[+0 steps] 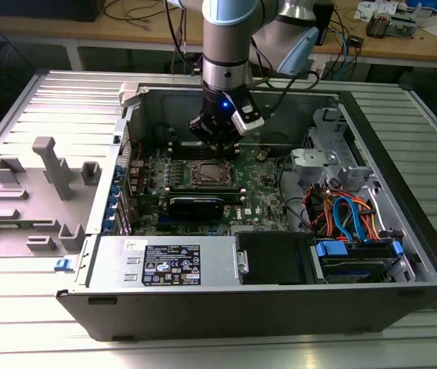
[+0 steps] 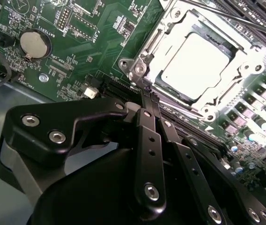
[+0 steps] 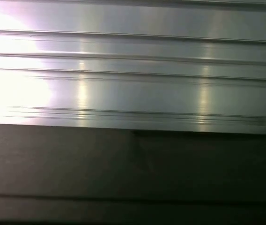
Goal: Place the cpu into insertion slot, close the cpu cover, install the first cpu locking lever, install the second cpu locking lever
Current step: 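Install the first cpu locking lever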
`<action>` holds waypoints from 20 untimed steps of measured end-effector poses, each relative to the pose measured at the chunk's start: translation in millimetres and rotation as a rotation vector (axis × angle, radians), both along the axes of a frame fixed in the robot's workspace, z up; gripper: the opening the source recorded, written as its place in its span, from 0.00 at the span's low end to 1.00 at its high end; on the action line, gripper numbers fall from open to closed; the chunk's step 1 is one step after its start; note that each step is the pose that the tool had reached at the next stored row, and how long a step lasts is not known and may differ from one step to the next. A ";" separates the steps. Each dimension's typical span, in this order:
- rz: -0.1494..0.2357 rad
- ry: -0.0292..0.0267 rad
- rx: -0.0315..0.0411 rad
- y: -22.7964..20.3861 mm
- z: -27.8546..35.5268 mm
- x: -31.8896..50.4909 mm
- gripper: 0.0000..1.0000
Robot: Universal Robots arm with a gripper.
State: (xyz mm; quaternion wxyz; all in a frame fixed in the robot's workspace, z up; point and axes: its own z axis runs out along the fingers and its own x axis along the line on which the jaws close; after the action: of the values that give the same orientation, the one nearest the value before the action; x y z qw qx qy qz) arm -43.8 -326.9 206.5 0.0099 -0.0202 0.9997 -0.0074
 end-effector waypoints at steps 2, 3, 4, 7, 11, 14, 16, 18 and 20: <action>0.002 0.0000 0.0001 0.0 -0.3 0.4 0.11; 0.003 0.0000 0.0001 0.0 -0.3 0.4 0.11; 0.004 -0.0001 0.0002 0.0 -0.2 0.5 0.11; 0.006 -0.0001 0.0003 0.0 2.0 0.5 0.11; 0.006 0.0000 0.0001 0.0 3.9 0.5 0.11; 0.007 -0.0001 0.0001 0.0 2.0 0.4 0.11; 0.009 0.0001 0.0004 0.0 1.5 -0.1 0.11; 0.009 0.0001 0.0006 0.0 0.7 -0.1 0.11; 0.010 0.0001 0.0005 0.0 0.5 -0.1 0.11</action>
State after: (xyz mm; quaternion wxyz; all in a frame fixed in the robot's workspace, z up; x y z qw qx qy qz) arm -44.0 -326.9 207.0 0.0099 -0.0250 0.9996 -0.0071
